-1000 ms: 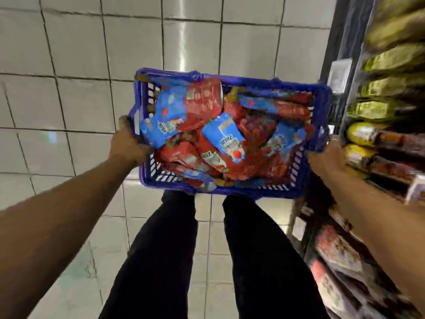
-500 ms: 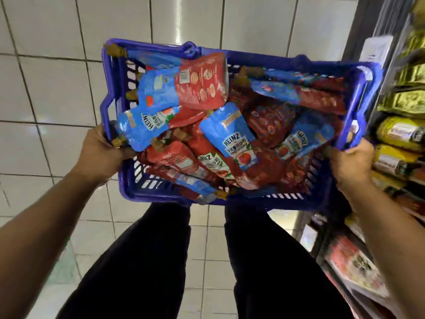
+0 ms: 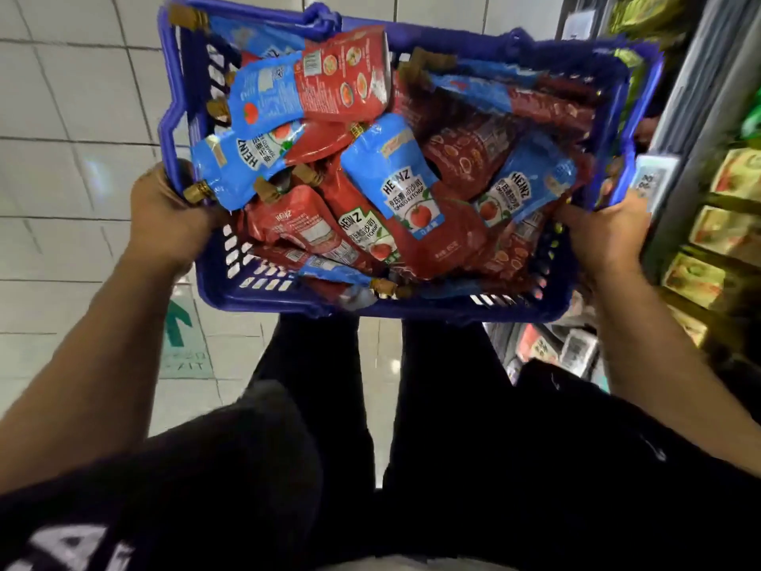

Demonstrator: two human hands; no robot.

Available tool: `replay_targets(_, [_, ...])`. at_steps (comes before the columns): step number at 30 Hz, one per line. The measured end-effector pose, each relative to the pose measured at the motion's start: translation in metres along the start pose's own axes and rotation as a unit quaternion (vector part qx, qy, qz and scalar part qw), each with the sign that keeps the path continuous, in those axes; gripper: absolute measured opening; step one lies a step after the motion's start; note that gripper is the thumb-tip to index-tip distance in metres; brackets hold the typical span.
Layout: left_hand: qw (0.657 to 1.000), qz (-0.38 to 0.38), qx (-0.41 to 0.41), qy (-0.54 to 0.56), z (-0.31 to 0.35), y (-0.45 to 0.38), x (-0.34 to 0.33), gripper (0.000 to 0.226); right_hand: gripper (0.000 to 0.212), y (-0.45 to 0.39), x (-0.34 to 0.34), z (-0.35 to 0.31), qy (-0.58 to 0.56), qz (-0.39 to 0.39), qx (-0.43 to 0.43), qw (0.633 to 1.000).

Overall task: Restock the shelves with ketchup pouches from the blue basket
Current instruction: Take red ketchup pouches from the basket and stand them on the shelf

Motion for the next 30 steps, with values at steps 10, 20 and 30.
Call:
replay_targets(10, [0.999,0.04,0.015,-0.016,0.065,0.151,0.135,0.04,0.02,0.119,0.117,-0.158,0.037,0.011,0.05,0.998])
replay_targets(20, [0.997,0.071,-0.008,0.011,0.163,0.148,0.19,0.042,0.024,0.075,0.15,-0.249,0.016,0.039,0.06,0.997])
replay_targets(30, [0.991,0.123,0.046,0.018,0.309,0.068,0.206,0.034,0.026,-0.099,0.145,-0.337,-0.007,-0.01,0.07,0.998])
Point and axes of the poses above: each hand's wrist, its own y-axis away from the middle knuckle, its own x-axis out of the back of the hand, z = x × y, the point moved 4 cm from there along -y, towards the middle knuckle, and after that the axes turned 12 degrees about x, right-handed, at the moved point
